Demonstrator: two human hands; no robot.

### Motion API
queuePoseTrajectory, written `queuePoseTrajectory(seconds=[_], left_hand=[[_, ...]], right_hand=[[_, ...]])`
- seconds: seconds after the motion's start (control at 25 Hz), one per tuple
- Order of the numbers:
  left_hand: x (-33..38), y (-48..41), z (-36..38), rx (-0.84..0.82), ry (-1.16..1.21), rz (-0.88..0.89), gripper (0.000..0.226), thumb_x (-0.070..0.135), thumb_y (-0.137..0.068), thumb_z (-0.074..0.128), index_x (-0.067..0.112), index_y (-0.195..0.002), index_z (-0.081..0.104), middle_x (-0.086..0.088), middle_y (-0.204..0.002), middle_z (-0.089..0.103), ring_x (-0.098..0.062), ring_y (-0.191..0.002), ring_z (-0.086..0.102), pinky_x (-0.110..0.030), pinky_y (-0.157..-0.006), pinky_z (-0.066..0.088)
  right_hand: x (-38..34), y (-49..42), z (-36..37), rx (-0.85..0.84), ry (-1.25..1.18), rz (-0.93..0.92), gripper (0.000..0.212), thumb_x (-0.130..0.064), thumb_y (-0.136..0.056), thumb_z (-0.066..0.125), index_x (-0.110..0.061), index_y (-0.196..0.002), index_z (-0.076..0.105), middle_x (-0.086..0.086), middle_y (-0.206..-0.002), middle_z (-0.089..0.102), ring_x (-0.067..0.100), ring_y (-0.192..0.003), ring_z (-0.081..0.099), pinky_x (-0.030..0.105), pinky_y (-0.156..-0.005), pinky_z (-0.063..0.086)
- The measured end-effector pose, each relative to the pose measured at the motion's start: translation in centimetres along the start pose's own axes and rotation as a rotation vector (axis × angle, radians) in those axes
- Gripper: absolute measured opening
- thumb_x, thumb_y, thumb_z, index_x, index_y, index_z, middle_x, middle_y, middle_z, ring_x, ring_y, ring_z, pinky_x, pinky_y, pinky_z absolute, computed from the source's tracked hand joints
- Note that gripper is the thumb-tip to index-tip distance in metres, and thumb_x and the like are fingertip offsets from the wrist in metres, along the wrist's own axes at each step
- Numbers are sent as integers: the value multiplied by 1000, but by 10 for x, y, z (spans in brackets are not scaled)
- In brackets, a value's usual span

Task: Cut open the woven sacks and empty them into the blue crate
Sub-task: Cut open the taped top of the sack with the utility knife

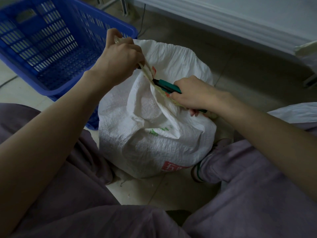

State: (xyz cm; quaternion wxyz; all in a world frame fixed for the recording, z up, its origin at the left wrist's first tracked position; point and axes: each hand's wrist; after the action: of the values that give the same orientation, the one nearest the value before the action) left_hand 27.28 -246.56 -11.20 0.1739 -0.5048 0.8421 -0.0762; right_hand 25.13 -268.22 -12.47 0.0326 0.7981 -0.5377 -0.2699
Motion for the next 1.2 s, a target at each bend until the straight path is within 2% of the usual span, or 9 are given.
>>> queuePoseTrajectory(seconds=[0.12,0.24,0.36,0.48,0.6,0.76,0.88,1.08,1.2], left_hand=[[0,1,2,3,8,-19,15,10,-87,61,12,-99,68,-4,-107,67,-27,-107,50,-49,-99,20],[-1,4,4,-28,6,-66,16,13,-89,60,11,-102,68,-3,-106,67,-27,-105,46,-47,-94,21],[-4,9,8,-60,3,-76,16,15,-89,60,11,-103,67,-3,-105,66,-27,-104,45,-45,-92,22],[-2,9,6,-36,17,-84,16,13,-89,59,10,-102,67,-6,-104,65,-29,-104,45,-45,-91,22],[1,8,4,-13,18,-62,15,11,-89,58,9,-101,66,-8,-104,64,-30,-104,46,-47,-92,23],[3,8,4,-8,5,-38,13,11,-89,59,8,-99,66,-8,-103,64,-30,-102,46,-47,-91,23],[1,8,4,-2,2,-37,14,10,-89,58,8,-100,66,-8,-103,64,-30,-103,46,-46,-91,23],[-4,6,6,3,10,-50,15,13,-87,62,10,-100,67,-6,-106,65,-30,-106,46,-46,-93,21],[-2,4,7,-3,15,-56,15,12,-88,61,10,-102,67,-6,-106,65,-30,-106,46,-46,-94,22]], right_hand=[[0,4,7,18,162,-26,30,-26,-98,41,-3,-110,56,11,-81,58,17,-49,55,24,-32,42],[4,8,12,25,271,-26,30,-24,-96,41,-2,-108,57,11,-84,55,17,-56,47,26,-39,37],[12,13,9,71,293,-20,29,-25,-97,42,-3,-106,59,7,-80,49,19,-59,47,28,-46,39],[15,13,6,167,298,-49,31,-29,-97,42,-4,-106,58,8,-80,50,22,-65,51,31,-54,40],[10,10,6,213,263,-82,32,-32,-98,41,-6,-108,56,9,-82,53,23,-67,52,32,-56,41],[4,5,8,191,279,-77,32,-31,-99,41,-6,-113,55,9,-87,51,24,-73,52,35,-60,44],[7,4,6,198,252,-97,32,-31,-98,41,-5,-109,57,10,-85,56,23,-67,52,34,-58,45],[11,9,2,155,403,-41,32,-30,-97,42,-5,-107,58,7,-79,45,23,-70,48,31,-60,38],[9,9,5,149,393,-45,30,-28,-97,42,-4,-106,58,6,-76,43,23,-69,47,31,-59,36]])
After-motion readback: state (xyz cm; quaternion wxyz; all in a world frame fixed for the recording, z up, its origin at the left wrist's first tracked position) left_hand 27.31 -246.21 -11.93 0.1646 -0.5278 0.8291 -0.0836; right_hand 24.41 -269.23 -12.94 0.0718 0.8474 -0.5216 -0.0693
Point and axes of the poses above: each hand's wrist, its own y-axis away from the middle knuckle, its own z-axis out of the palm, x = y × z
